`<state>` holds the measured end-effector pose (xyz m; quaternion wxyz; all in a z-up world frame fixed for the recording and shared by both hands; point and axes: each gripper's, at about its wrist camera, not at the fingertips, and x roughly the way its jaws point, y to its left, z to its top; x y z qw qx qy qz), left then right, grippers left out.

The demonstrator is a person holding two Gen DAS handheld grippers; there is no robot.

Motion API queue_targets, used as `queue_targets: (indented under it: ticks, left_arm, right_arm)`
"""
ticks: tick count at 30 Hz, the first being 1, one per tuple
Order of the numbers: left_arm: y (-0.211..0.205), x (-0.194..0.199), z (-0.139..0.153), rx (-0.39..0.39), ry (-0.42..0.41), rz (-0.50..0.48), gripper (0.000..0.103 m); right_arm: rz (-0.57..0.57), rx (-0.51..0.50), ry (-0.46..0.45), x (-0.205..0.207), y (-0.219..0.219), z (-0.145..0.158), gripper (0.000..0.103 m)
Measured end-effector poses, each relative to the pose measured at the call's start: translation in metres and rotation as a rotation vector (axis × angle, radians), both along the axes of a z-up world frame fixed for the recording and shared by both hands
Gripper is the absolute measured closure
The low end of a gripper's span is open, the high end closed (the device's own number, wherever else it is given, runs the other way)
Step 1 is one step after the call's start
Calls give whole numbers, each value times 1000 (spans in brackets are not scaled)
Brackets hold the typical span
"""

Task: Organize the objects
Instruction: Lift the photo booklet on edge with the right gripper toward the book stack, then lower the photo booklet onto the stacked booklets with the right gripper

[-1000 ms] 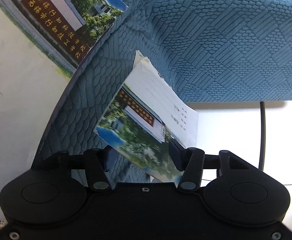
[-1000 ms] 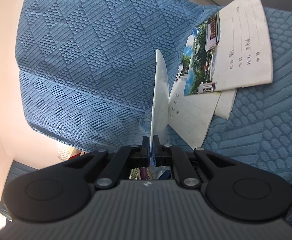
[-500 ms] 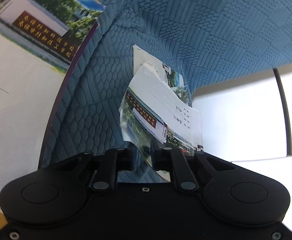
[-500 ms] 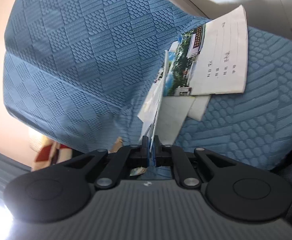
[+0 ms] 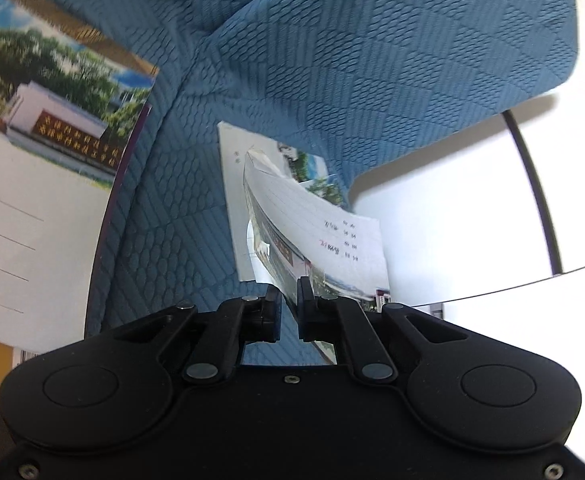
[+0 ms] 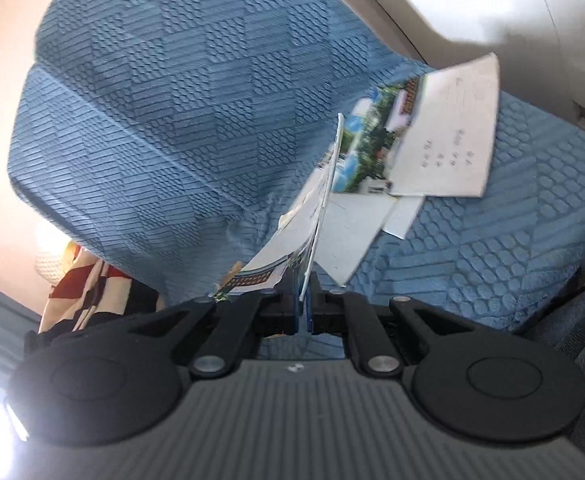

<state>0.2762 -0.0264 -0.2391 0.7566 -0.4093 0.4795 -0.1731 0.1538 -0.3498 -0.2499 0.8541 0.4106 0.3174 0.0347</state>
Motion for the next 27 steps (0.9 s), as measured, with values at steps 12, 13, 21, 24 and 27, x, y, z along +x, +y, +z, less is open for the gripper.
queue_targets:
  ticks: [12,13,21,24,27]
  left_arm:
    - [38,-20,68,-3,-113,26,96]
    - [43,-22,72,-4,-118,33,96]
    - [78,-35,118,24,-193,71,96]
    - [91,-40,133,41,-221,84,96]
    - [103,-48,148,68,-250,97,96]
  right_arm:
    - [84,-78,-93,4,28,66,96]
    - [92,-81,-97,4,33,71,96]
    - [141,-49,-127,14,60,101,96]
    - [164,-38,-143,17,70,110,96]
    - [198,-33,-172,20,83,120,96]
